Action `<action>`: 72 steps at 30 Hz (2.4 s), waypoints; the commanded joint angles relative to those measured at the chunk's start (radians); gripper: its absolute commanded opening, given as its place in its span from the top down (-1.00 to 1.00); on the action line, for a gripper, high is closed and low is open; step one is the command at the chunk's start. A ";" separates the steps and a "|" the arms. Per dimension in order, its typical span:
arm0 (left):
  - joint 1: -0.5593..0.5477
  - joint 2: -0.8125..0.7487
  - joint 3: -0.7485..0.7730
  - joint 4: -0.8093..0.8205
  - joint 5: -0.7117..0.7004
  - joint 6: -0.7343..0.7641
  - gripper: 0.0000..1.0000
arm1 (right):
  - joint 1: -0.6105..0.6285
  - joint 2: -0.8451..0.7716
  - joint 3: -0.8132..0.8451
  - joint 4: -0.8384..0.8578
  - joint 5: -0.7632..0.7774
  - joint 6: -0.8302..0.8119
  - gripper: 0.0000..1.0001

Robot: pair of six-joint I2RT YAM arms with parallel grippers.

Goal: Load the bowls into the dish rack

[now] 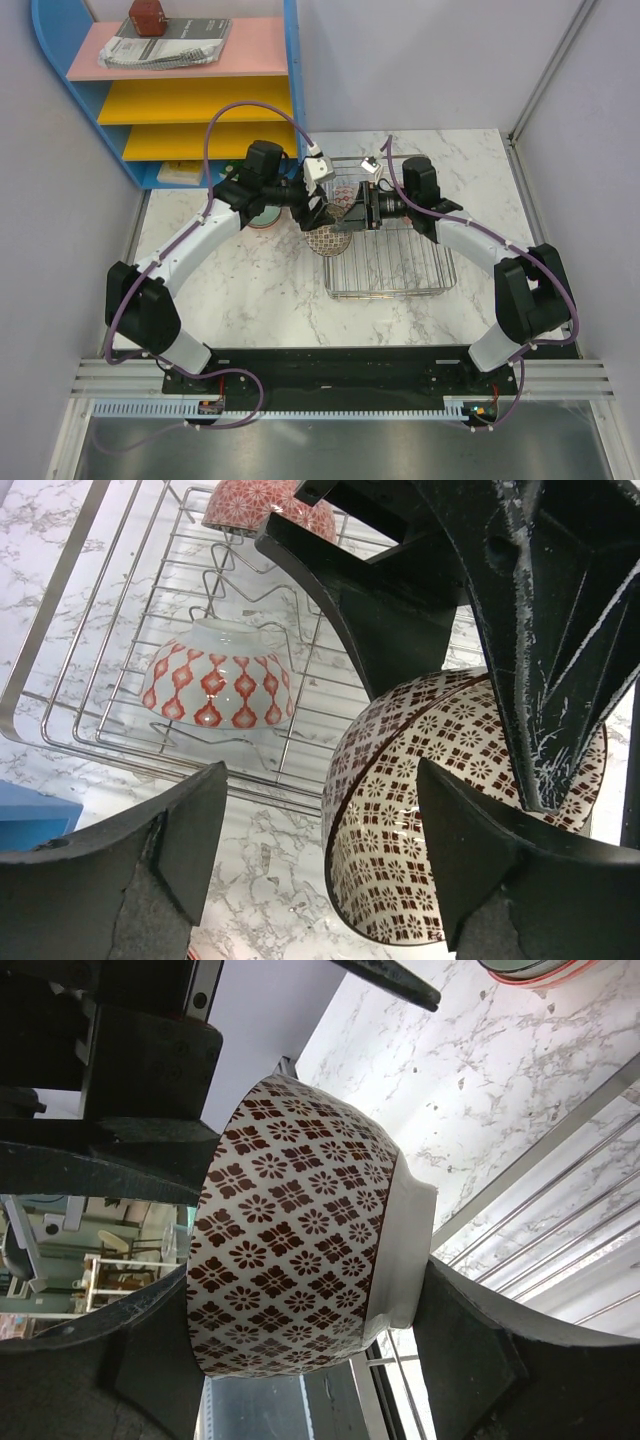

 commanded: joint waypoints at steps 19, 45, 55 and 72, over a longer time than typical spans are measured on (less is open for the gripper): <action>0.222 -0.045 0.051 0.012 0.120 -0.103 -0.99 | -0.017 -0.095 0.089 -0.256 0.128 -0.261 1.00; 0.495 -0.406 -0.334 0.047 0.050 -0.172 -0.99 | -0.020 -0.219 0.258 -0.822 0.709 -0.772 1.00; 0.561 -0.476 -0.387 0.027 0.011 -0.171 -0.99 | -0.020 -0.216 0.209 -0.910 0.942 -0.904 1.00; 0.598 -0.501 -0.413 0.021 0.031 -0.164 -0.99 | 0.051 -0.153 0.144 -0.902 1.271 -1.011 1.00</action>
